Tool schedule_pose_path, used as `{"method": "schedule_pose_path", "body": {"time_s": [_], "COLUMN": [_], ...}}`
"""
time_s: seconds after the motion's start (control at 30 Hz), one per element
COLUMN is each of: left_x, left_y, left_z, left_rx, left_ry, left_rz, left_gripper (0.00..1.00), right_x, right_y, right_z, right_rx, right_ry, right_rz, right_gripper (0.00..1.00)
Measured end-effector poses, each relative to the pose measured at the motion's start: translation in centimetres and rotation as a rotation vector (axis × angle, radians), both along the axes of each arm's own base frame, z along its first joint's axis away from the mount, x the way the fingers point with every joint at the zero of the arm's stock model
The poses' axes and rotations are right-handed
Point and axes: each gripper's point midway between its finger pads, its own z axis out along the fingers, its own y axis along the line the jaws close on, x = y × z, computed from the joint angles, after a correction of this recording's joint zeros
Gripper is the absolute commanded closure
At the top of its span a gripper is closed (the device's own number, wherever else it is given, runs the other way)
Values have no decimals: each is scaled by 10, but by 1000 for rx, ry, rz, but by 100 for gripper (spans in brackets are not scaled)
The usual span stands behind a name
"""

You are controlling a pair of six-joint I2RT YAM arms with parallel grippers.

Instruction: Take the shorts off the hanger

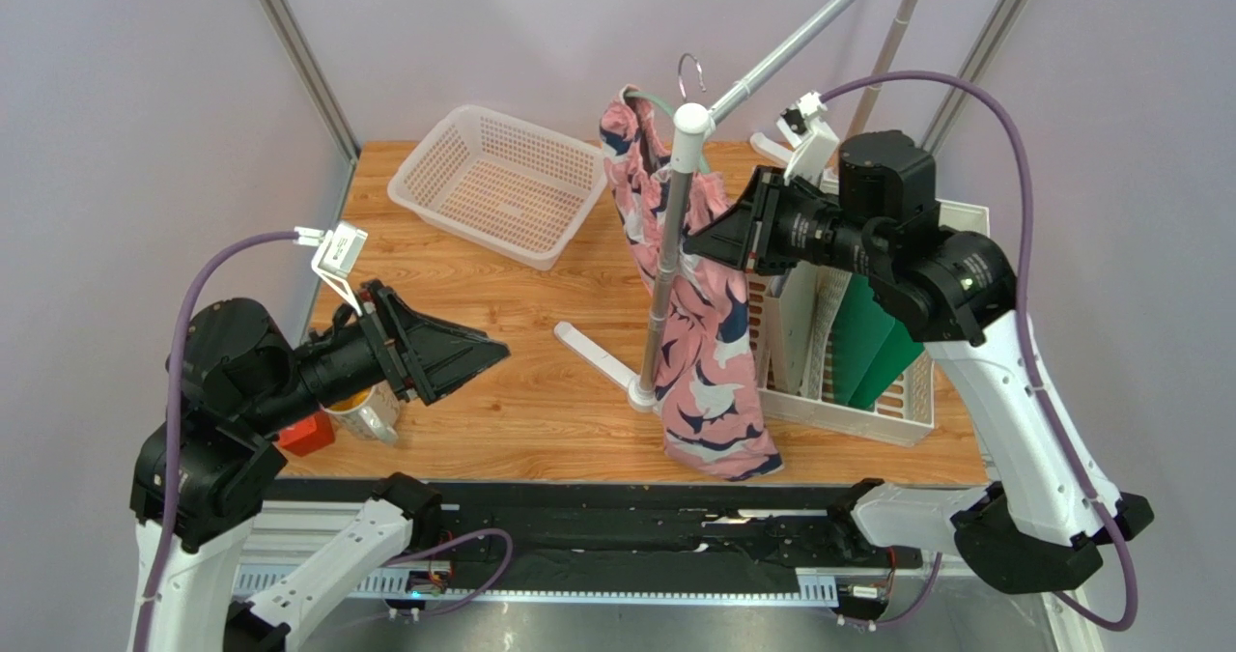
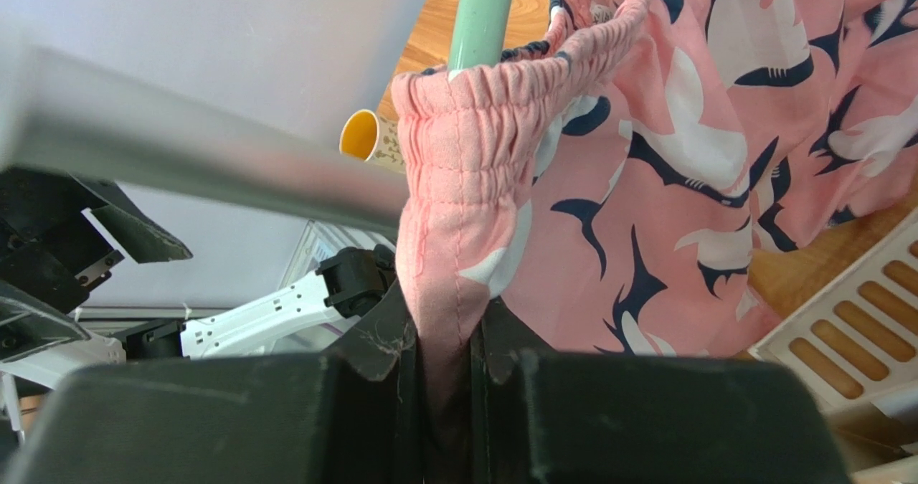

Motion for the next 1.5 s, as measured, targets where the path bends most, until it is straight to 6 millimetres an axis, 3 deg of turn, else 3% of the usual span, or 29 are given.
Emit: {"method": "schedule_pose_path", "body": {"time_s": [0.23, 0.43, 0.67, 0.7, 0.8, 0.9, 1.13, 1.37, 1.5], "left_x": [21, 61, 119, 139, 151, 163, 180, 200, 217], "left_y": [-14, -42, -75, -80, -83, -89, -116, -112, -118], "left_z": [4, 24, 29, 37, 46, 52, 40, 29, 15], "left_rx": [3, -58, -58, -24, 6, 15, 179, 302, 335], "left_ry": [48, 70, 94, 47, 6, -34, -195, -278, -267], "left_rz": [-17, -59, -93, -78, -72, -76, -77, -6, 5], "left_gripper": [29, 29, 37, 37, 40, 50, 52, 52, 57], "right_x": [9, 2, 0, 3, 4, 4, 6, 3, 2], "right_y": [17, 17, 22, 27, 31, 31, 29, 27, 27], "right_z": [-44, -65, -64, -67, -70, -71, -72, -69, -66], "right_rx": [-1, -3, 0, 2, 1, -7, -1, 16, 28], "right_ry": [67, 68, 39, 49, 52, 40, 37, 41, 44], "right_rz": [43, 77, 128, 145, 164, 186, 219, 245, 262], "right_gripper": [100, 100, 100, 100, 100, 100, 100, 100, 100]}}
